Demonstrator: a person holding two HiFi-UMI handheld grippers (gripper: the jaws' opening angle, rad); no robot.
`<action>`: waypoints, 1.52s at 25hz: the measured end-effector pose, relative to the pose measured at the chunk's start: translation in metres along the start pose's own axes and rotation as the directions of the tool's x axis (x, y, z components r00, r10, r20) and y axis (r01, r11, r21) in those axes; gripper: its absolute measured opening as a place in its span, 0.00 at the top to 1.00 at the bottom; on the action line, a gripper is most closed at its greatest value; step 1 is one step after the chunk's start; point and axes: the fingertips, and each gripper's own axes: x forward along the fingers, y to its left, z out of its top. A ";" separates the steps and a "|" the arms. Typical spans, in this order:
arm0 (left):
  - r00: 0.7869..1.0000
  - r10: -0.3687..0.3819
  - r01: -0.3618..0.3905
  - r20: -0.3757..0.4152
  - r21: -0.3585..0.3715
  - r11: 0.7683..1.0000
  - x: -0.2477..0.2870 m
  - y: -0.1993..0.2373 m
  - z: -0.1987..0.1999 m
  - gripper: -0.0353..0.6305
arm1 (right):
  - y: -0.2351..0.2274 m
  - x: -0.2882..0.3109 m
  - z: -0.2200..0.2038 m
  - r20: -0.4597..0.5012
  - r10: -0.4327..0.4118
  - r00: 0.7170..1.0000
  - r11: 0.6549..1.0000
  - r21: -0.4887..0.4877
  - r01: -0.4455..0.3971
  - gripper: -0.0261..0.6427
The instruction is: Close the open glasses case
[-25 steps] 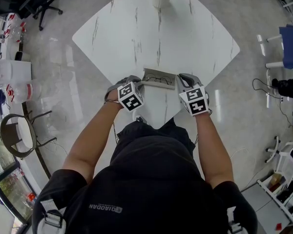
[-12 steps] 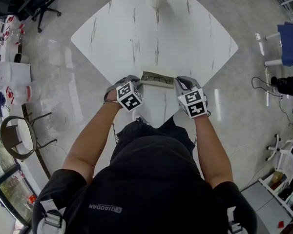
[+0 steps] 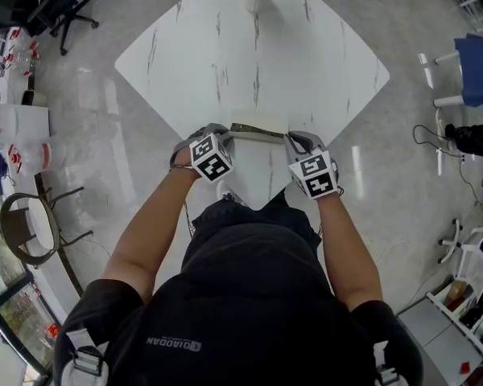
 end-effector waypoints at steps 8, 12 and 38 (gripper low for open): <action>1.000 0.007 -0.007 0.000 -0.005 1.000 -0.001 -0.002 0.000 0.83 | 0.006 -0.002 -0.008 -0.014 0.008 1.000 1.000 -0.004 -0.008 0.93; 1.000 0.010 -0.010 0.000 -0.007 1.000 -0.001 -0.003 0.001 0.83 | 0.008 0.000 -0.013 -0.026 0.016 1.000 1.000 -0.007 -0.016 0.93; 0.999 0.026 -0.025 0.019 -0.024 0.999 -0.001 -0.001 0.001 0.84 | 0.018 0.013 -0.036 -0.083 0.042 0.996 0.999 -0.003 -0.042 0.93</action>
